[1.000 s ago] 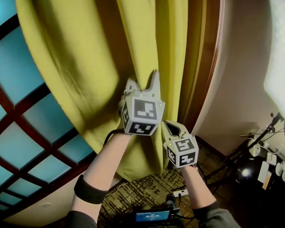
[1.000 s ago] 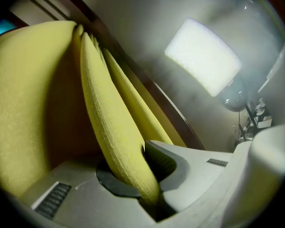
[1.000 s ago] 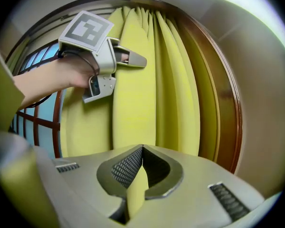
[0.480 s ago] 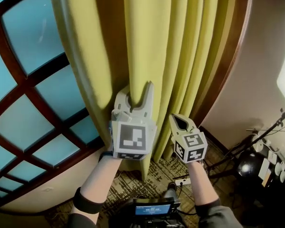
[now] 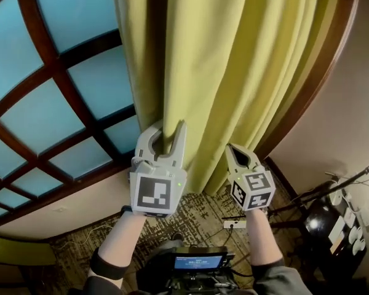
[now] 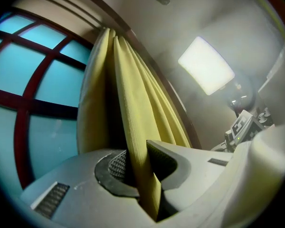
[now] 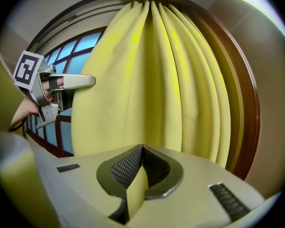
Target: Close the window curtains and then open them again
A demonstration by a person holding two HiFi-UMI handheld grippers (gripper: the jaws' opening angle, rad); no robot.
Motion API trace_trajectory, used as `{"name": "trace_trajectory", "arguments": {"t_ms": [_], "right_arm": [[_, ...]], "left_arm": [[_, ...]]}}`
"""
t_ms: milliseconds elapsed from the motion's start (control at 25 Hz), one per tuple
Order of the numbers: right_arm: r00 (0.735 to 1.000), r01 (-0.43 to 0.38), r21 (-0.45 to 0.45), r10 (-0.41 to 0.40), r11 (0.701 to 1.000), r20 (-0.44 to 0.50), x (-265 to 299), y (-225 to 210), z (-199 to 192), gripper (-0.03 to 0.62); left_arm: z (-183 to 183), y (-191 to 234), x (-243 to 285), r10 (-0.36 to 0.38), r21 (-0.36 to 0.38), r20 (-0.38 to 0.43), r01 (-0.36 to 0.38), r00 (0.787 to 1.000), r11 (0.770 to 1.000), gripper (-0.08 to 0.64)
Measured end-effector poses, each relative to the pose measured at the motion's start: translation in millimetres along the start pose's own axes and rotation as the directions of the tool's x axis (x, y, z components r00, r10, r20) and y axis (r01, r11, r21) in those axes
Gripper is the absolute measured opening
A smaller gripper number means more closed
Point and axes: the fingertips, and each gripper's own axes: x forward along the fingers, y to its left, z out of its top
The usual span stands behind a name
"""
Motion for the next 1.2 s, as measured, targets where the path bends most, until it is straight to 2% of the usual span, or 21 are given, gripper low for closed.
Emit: {"name": "trace_trajectory", "arguments": {"t_ms": [280, 440, 520, 640, 680, 760, 880, 960, 1200], "right_arm": [[0.996, -0.089, 0.043, 0.09, 0.995, -0.024, -16, 8, -33, 0.014], [0.991, -0.122, 0.05, 0.124, 0.991, -0.048, -29, 17, -49, 0.014], [0.988, -0.14, 0.056, 0.143, 0.988, -0.054, -34, 21, -55, 0.014], [0.98, -0.181, 0.076, 0.186, 0.981, -0.067, -41, 34, -70, 0.014], [0.977, -0.194, 0.079, 0.2, 0.978, -0.07, -41, 39, -74, 0.014], [0.972, -0.216, 0.082, 0.222, 0.973, -0.077, -41, 51, -79, 0.014], [0.962, -0.252, 0.081, 0.259, 0.964, -0.091, -44, 75, -87, 0.014], [0.954, -0.276, 0.071, 0.282, 0.959, -0.099, -46, 90, -91, 0.014], [0.933, -0.334, 0.052, 0.338, 0.941, -0.125, -51, 145, -102, 0.014]], "left_arm": [[-27, -10, -42, 0.093, -0.026, -0.094, -0.096, 0.991, 0.995, 0.078], [-60, -16, -72, 0.131, -0.066, -0.186, -0.145, 0.974, 0.987, 0.08], [-80, -15, -91, 0.156, -0.083, -0.241, -0.181, 0.958, 0.98, 0.08], [-107, -16, -126, 0.196, -0.08, -0.331, -0.235, 0.923, 0.969, 0.075], [-112, -14, -138, 0.215, -0.082, -0.352, -0.258, 0.911, 0.963, 0.052], [-120, -6, -162, 0.247, -0.084, -0.378, -0.299, 0.892, 0.951, 0.0], [-138, 8, -201, 0.269, -0.04, -0.423, -0.314, 0.865, 0.949, 0.0], [-148, 18, -222, 0.294, -0.031, -0.444, -0.342, 0.846, 0.939, 0.0], [-162, 37, -283, 0.336, -0.052, -0.471, -0.406, 0.816, 0.913, 0.0]]}}
